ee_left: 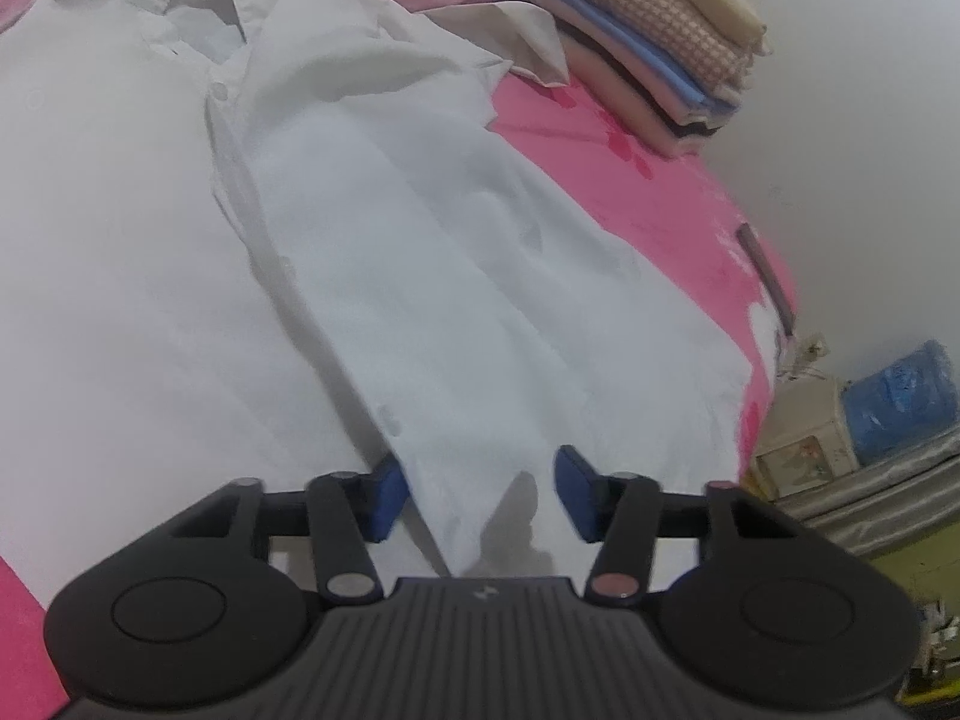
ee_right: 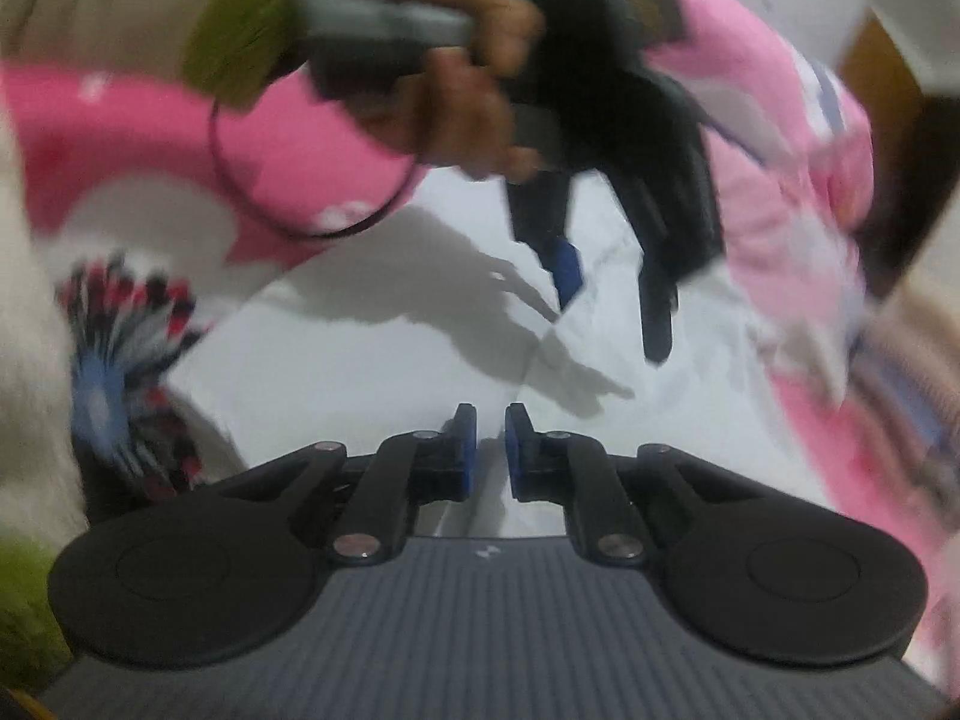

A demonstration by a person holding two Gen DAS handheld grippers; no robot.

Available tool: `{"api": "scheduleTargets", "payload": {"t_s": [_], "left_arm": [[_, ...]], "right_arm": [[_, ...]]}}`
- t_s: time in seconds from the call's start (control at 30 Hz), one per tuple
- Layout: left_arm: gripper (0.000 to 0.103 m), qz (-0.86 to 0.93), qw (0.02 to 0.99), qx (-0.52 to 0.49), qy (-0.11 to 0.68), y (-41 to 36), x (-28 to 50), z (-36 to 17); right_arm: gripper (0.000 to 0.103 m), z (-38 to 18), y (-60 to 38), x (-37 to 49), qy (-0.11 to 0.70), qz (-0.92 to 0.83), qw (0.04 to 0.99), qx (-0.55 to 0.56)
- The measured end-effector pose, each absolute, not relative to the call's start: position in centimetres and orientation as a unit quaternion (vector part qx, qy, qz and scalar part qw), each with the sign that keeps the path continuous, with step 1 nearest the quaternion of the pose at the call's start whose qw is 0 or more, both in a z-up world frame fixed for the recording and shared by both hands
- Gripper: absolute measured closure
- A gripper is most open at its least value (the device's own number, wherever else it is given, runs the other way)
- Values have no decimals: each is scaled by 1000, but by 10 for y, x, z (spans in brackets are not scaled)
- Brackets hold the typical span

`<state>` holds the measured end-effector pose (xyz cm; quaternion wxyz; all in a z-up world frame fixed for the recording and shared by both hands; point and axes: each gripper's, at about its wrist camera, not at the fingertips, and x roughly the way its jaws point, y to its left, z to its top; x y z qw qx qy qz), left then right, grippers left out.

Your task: Fold clothes

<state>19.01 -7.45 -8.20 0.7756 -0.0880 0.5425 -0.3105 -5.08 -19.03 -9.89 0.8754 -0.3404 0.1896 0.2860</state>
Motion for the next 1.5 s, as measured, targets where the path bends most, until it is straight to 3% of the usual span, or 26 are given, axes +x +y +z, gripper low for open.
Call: {"api": "scheduleTargets", "payload": {"t_s": [0.07,0.13,0.33,0.47,0.63,0.93,1.5], "left_arm": [[82,-303,779,-87,542,-73,191,-83],[93,-297,782,-89,541,-71,192,-83],[97,-293,782,-114,539,-64,200,-89],[99,-295,787,-117,530,-66,202,-90],[99,-296,790,-119,523,-70,208,-93],[100,-293,794,-130,517,-77,220,-100],[100,-285,801,-169,499,-82,242,-106]], "right_arm": [[94,-99,-191,-54,186,276,875,-351],[94,-98,-195,-55,187,266,879,-350],[91,-85,-227,-43,206,229,910,-277],[79,-71,-266,-26,233,193,938,-166],[78,-66,-333,-10,267,130,955,-22],[77,-89,-417,13,289,45,946,144],[77,-116,-452,40,305,25,926,221]]}}
